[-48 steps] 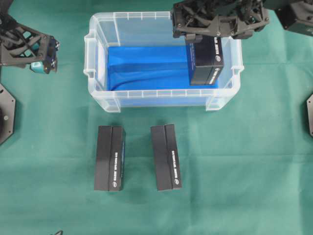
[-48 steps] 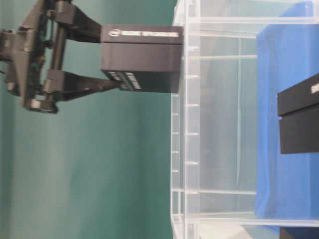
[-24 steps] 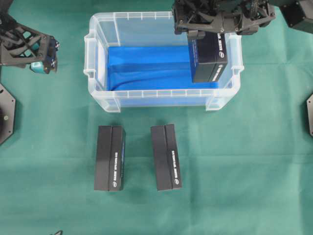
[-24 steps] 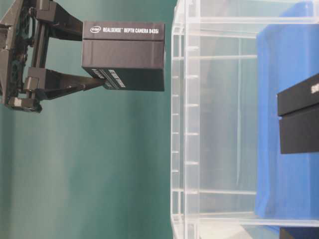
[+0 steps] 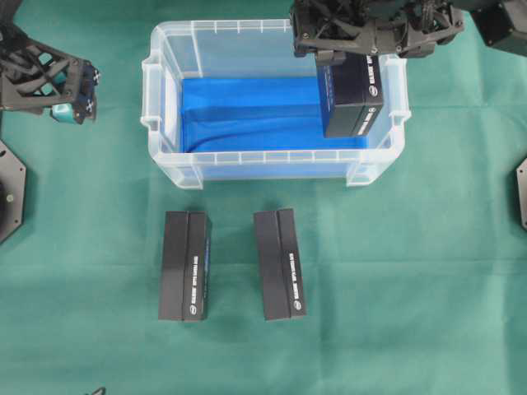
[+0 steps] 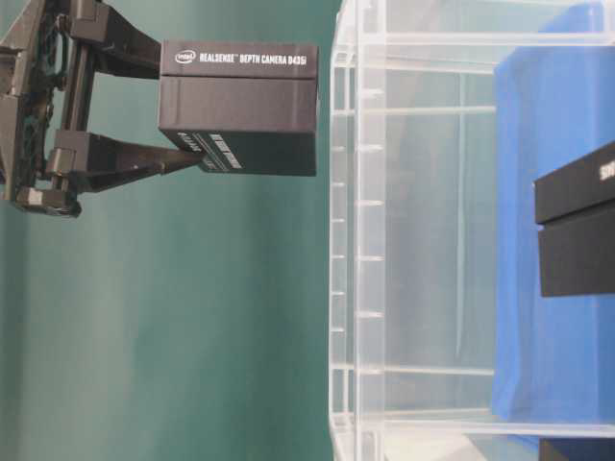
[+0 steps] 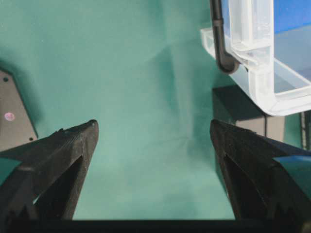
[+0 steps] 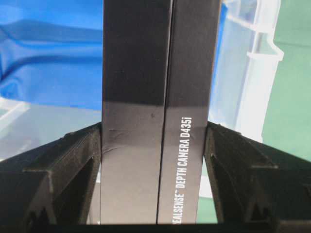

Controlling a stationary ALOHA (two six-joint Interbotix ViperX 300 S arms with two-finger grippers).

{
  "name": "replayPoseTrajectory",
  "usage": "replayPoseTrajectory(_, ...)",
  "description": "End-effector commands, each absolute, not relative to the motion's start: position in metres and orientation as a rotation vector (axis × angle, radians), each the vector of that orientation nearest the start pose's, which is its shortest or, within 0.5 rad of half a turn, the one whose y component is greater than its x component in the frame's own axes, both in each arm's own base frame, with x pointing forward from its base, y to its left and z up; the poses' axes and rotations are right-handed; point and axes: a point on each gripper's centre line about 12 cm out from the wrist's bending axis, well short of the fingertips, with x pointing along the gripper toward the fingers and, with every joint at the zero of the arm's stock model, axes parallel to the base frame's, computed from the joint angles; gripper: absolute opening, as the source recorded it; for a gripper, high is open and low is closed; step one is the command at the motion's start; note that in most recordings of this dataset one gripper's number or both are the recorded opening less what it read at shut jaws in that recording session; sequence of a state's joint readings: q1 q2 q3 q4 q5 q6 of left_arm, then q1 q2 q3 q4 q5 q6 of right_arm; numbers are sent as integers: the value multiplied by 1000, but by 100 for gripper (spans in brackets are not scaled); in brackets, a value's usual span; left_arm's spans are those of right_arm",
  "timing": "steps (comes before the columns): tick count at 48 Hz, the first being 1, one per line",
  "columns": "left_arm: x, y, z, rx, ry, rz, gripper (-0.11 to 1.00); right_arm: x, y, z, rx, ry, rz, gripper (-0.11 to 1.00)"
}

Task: Take out the box from the case.
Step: 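Carry the box pair forward and lower it onto the cloth right of the middle pair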

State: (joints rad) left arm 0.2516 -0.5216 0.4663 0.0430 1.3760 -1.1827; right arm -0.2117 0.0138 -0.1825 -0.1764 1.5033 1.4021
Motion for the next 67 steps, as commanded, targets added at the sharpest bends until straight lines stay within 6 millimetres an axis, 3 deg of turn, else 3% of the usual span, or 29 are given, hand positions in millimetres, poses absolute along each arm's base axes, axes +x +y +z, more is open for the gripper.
replayPoseTrajectory(1,222,62,327,-1124,996,984,95,366,-98,388,1186,821,-1149,66)
replayPoseTrajectory(15,222,62,326,-1122,999,985,95,367,-97,389,1175,818,-1150,66)
replayPoseTrajectory(25,222,62,326,-1121,998,983,95,368,-85,389,1158,838,-1127,66)
replayPoseTrajectory(46,222,62,326,-1122,998,984,95,357,-22,390,1040,947,-1171,66)
replayPoseTrajectory(67,222,62,326,-1123,997,985,95,357,38,389,1015,892,-1156,66)
